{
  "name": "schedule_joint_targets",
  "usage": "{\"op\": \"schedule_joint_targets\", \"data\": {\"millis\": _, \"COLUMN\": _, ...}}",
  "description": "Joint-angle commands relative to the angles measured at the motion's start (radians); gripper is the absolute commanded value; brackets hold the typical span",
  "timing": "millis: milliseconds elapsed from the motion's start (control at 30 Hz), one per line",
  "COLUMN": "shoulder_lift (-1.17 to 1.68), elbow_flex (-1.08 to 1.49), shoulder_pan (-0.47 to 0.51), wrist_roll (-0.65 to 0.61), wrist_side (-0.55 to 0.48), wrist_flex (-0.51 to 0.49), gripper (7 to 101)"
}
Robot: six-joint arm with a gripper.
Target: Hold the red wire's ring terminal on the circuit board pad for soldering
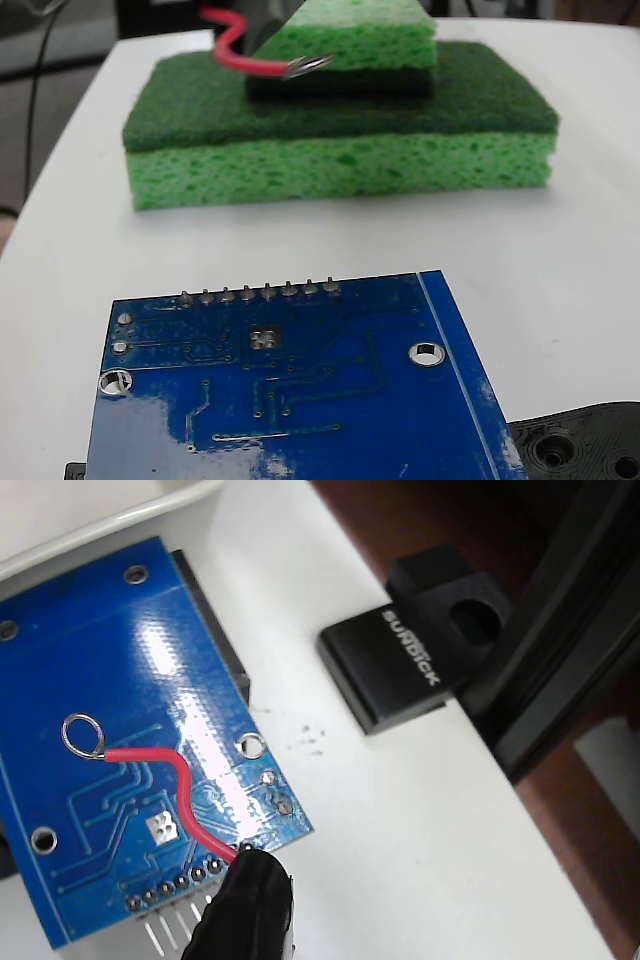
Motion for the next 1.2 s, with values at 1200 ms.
{"op": "schedule_joint_targets", "data": {"millis": 1200, "shoulder_lift": -0.350, "elbow_flex": -0.373, "shoulder_pan": -0.130, "wrist_roll": 0.350, "wrist_side": 0.267, "wrist_flex": 0.399, "gripper": 100.3}}
